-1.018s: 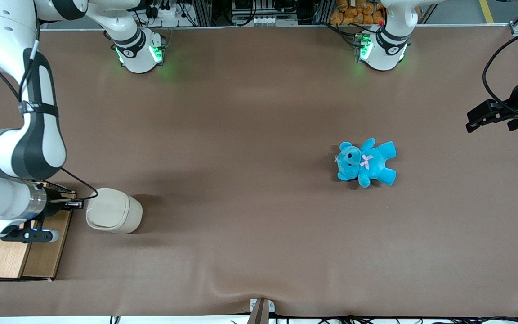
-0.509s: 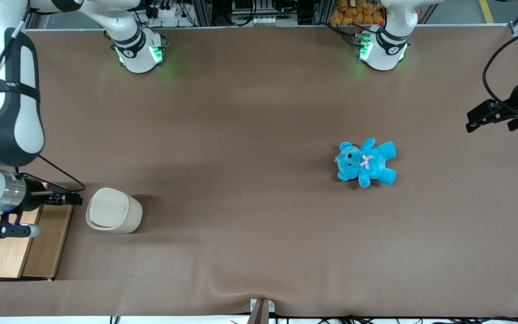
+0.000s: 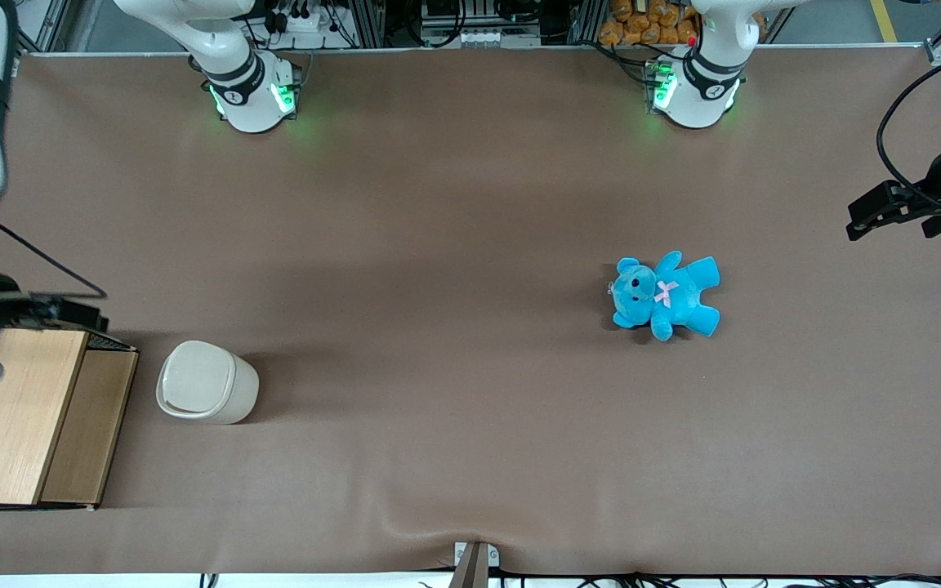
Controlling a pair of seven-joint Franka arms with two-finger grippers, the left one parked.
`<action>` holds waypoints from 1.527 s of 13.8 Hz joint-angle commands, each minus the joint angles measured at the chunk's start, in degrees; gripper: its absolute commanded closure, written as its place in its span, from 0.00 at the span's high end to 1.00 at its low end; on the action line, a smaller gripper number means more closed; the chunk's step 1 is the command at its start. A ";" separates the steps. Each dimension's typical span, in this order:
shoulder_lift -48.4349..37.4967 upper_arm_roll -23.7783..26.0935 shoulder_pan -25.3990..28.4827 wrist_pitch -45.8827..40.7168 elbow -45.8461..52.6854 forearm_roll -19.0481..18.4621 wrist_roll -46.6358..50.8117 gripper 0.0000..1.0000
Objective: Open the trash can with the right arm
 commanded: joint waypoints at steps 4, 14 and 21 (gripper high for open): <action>-11.73 0.52 -1.82 -3.26 -7.58 -1.34 -0.54 1.00; -20.45 0.52 -2.43 -5.90 -14.54 -1.70 -0.63 1.00; -19.66 0.79 -2.26 -5.55 -12.78 -3.54 -0.64 1.00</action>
